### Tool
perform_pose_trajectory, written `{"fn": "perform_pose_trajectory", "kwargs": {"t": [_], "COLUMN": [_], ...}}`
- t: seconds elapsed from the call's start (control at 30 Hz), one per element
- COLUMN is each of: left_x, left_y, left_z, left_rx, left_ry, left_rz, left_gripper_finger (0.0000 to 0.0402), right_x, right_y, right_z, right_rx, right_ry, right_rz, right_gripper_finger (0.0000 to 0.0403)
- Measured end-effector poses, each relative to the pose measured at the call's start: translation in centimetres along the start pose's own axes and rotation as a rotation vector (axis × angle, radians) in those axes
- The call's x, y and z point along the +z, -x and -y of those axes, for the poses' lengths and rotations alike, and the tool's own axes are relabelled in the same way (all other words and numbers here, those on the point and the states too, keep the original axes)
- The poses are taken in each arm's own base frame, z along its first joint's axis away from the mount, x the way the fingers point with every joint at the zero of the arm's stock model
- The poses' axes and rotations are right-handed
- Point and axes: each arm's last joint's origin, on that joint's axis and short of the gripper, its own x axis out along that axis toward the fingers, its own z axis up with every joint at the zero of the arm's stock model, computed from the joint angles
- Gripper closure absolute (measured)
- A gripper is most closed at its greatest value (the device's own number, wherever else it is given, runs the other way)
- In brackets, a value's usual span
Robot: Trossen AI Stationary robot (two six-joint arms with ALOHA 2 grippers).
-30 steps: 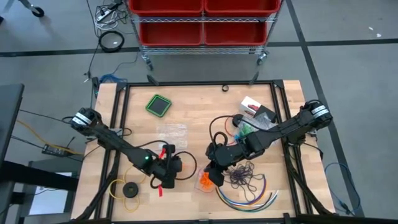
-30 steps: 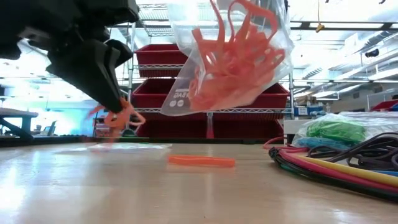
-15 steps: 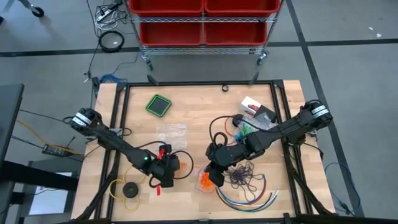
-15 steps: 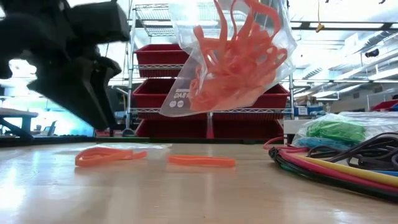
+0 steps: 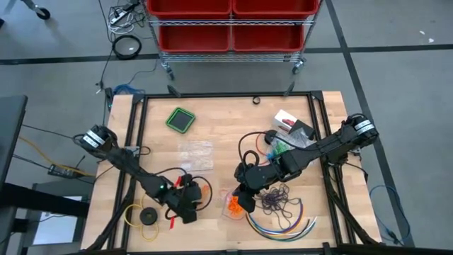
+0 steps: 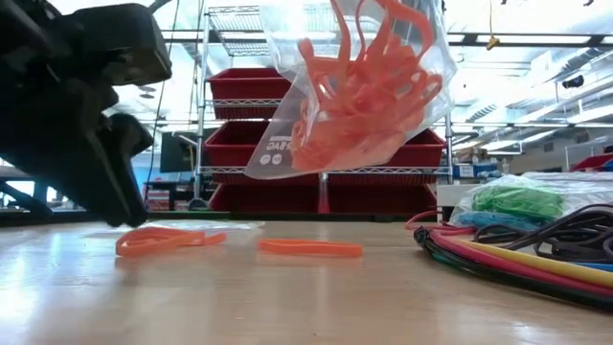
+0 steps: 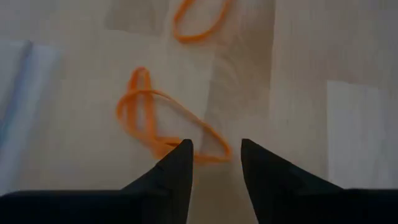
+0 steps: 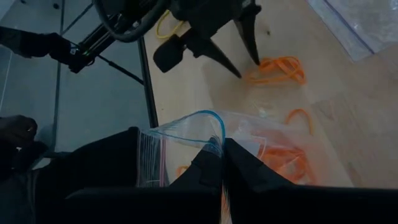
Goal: Sort rubber bands
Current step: Put the orange rubber band into the transparent zip bag
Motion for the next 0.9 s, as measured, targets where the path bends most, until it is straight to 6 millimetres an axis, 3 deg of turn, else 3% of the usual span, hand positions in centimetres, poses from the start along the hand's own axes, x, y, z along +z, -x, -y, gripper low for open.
{"fn": "perform_pose_trajectory", "kwargs": {"t": [0.2, 0.43, 0.73, 0.9], "left_x": [-1.3, -2.0, -0.7, -0.5], "left_y": [-1.1, -2.9, -1.9, -1.9], "left_z": [2.0, 1.7, 2.9, 2.4], "left_rx": [-0.080, 0.009, 0.023, 0.090], "left_ry": [-0.080, -0.043, -0.179, -0.198], "left_rz": [0.035, 0.038, 0.070, 0.061], "left_gripper_finger": [0.0259, 0.0259, 0.0267, 0.0278], "right_x": [0.0, 0.0, 0.2, 0.2], "right_y": [0.0, 0.0, 0.0, 0.0], "right_z": [0.0, 0.0, 0.1, 0.1], "right_rx": [0.000, 0.002, -0.001, -0.001], "right_ry": [0.000, 0.005, 0.004, 0.012], "right_rz": [0.000, 0.003, 0.006, 0.006], "right_gripper_finger": [0.0399, 0.0399, 0.0399, 0.0399]}}
